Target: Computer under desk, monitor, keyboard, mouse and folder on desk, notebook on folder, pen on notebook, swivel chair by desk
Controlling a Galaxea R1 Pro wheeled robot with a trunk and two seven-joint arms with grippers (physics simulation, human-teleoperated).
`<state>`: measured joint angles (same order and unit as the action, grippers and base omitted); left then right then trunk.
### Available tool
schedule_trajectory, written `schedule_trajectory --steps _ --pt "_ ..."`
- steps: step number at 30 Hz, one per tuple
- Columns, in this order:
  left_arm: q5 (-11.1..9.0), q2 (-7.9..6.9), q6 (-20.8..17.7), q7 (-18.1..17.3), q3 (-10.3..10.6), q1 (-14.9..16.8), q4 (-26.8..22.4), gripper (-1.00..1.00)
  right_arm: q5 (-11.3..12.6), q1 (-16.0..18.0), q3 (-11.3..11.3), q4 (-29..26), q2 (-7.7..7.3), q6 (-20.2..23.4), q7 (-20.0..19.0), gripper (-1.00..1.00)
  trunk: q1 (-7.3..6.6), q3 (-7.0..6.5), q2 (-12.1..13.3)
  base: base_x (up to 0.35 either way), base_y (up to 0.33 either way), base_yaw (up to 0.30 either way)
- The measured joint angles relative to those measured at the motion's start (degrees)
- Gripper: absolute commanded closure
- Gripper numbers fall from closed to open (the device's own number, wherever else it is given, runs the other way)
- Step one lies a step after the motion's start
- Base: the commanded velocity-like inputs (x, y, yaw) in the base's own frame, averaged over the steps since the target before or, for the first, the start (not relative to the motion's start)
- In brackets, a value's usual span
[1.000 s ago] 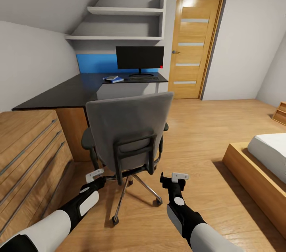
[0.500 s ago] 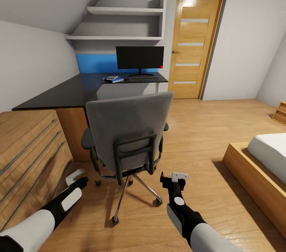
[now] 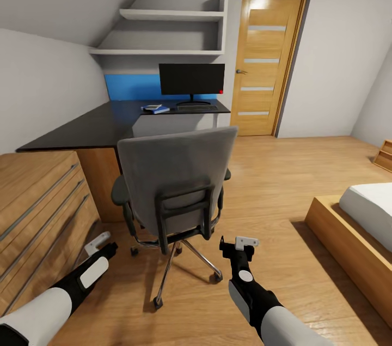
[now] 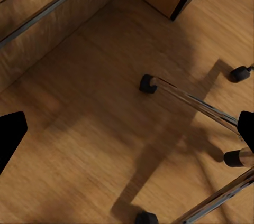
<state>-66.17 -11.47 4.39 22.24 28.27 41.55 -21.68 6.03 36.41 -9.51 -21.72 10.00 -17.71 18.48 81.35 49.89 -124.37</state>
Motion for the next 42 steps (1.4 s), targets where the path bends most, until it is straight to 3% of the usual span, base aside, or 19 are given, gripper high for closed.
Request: schedule_trajectory --steps 35,42 --pt "0.7 0.15 0.1 -0.1 -0.1 0.0 0.1 -1.0 0.0 0.0 0.0 0.3 0.0 0.0 0.0 -1.0 -0.02 0.0 0.0 0.25 -0.193 0.0" --pt "0.2 0.87 0.1 -0.3 0.3 0.0 0.0 -1.0 0.0 0.0 0.0 0.3 0.0 0.0 0.0 -1.0 -0.02 0.01 0.0 0.278 -0.139 0.0"
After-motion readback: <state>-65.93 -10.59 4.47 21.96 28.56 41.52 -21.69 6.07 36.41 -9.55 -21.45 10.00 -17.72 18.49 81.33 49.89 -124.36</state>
